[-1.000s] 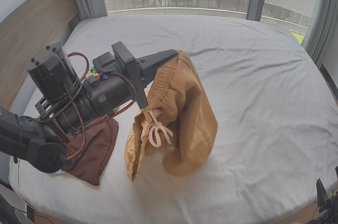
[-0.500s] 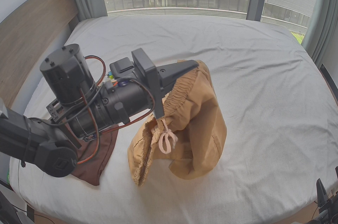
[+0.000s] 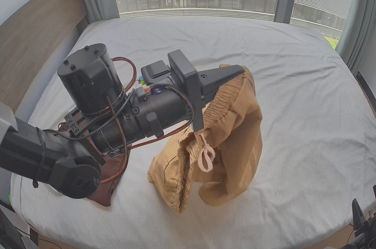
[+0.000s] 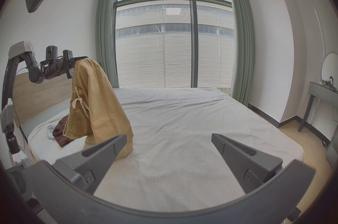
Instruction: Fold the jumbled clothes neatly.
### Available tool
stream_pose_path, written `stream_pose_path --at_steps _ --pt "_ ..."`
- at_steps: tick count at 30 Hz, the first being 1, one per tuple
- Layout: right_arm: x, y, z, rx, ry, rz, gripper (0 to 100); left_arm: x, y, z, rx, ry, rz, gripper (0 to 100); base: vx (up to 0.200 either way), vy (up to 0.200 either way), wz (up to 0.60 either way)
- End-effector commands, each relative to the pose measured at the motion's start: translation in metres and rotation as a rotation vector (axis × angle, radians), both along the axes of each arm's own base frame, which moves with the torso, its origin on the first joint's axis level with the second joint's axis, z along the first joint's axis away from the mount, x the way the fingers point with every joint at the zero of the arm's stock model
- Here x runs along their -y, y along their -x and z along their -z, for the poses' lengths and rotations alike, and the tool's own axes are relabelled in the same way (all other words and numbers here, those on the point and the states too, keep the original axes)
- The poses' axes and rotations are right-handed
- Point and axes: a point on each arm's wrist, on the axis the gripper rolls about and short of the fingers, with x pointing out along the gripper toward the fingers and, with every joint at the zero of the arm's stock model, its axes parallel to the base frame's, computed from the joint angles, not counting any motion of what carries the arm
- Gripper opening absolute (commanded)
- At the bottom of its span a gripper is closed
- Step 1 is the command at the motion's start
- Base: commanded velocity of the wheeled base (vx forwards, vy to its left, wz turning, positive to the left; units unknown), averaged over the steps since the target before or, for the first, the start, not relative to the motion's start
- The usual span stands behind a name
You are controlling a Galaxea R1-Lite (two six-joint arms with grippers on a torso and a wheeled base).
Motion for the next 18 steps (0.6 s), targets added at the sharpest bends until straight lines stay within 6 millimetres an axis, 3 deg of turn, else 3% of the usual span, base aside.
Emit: stream_pose_path --at_steps 1,11,18 --pt "0.0 0.0 0.005 -0.001 0.0 0.0 100 0.002 0.0 -0.009 -0.029 0.047 0.022 0 0.0 0.0 0.0" --pt "0.0 0.0 0.005 -0.001 0.0 0.0 100 0.01 0.016 -0.041 -0.045 0.168 0.128 0 0.0 0.0 0.0" --pt "0.0 0.0 0.005 0.0 0.0 -0.001 100 0.011 0.022 -0.05 -0.099 0.267 0.193 0 0.0 0.0 0.0"
